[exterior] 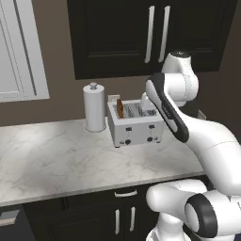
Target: Start the toaster. Once the lever pops up, take the bread to the plate on the dining counter.
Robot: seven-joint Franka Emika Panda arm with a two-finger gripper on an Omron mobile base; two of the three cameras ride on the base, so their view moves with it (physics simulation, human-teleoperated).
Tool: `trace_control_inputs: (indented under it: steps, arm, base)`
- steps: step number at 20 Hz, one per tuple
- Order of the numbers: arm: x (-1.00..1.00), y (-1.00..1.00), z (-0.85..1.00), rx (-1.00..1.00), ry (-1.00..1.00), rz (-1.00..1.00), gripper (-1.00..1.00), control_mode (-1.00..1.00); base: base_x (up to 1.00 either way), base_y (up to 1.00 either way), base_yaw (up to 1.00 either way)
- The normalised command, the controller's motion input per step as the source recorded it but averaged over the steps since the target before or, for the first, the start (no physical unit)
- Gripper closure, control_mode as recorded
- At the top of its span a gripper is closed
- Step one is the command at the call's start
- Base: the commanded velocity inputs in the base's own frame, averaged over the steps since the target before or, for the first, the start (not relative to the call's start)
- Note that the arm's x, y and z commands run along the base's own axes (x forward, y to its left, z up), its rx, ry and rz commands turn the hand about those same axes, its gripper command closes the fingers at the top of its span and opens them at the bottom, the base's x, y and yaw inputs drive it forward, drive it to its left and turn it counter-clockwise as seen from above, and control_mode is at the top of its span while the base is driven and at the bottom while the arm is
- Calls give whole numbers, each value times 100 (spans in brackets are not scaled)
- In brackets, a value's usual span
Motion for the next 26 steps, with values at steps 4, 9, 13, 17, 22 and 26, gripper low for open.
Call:
trace_control_inputs:
  steps: [4, 9, 13, 17, 22, 26]
  arm:
    - [-8, 0, -5, 0, 1, 0, -100, -100]
    - [-23, 32, -71, -3, 7, -1, -100, -100]
    - [-29, 91, -88, -10, 0, 0, -100, -100]
    - [-4, 71, -64, -9, 0, 0, -100, -100]
    - [27, 17, -19, -2, 0, -1, -100, -100]
    - [45, -10, -4, 0, 0, 0, -100, -100]
  base:
    - [0, 0, 0]
    - [0, 0, 0]
    - [0, 0, 0]
    - [0, 0, 0]
    - [0, 0, 0]
    - [0, 0, 0]
